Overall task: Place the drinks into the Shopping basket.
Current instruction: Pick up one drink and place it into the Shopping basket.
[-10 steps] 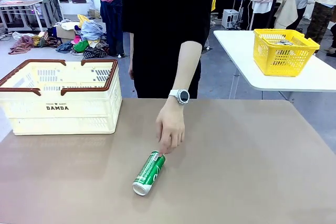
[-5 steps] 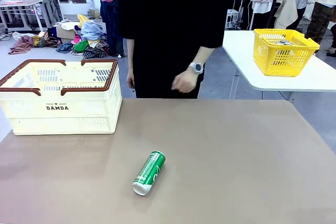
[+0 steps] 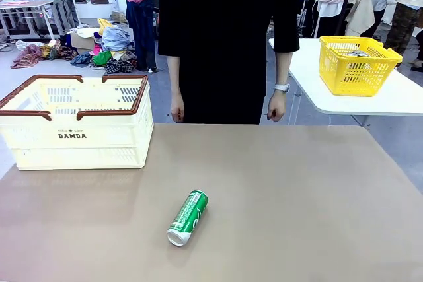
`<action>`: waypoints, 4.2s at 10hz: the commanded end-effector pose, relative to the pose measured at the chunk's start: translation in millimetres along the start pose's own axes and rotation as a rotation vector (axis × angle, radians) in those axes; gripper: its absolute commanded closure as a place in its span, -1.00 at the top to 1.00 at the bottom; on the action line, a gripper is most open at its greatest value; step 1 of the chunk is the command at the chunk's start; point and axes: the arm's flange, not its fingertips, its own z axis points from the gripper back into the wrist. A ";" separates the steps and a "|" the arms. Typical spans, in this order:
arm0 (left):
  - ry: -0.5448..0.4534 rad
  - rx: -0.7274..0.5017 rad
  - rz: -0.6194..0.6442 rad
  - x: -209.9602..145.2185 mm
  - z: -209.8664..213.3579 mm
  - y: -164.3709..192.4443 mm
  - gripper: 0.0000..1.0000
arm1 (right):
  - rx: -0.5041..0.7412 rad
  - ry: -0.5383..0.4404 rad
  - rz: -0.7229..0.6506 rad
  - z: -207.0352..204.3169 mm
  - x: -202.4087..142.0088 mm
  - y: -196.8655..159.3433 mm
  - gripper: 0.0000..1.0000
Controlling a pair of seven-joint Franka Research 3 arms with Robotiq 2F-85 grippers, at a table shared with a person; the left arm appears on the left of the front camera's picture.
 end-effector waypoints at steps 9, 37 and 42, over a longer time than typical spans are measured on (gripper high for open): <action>0.747 0.525 -0.676 -298.3 -371.5 -31.8 1.00 | 0.015 -0.019 0.024 4.4 -3.8 3.5 1.00; 0.908 0.962 -0.915 -357.0 -570.5 -4.6 1.00 | 0.015 -0.019 0.024 4.4 -3.8 3.5 1.00; 0.925 1.022 -0.918 -354.4 -585.2 -0.8 -0.03 | 0.015 -0.019 0.024 4.4 -3.8 3.5 1.00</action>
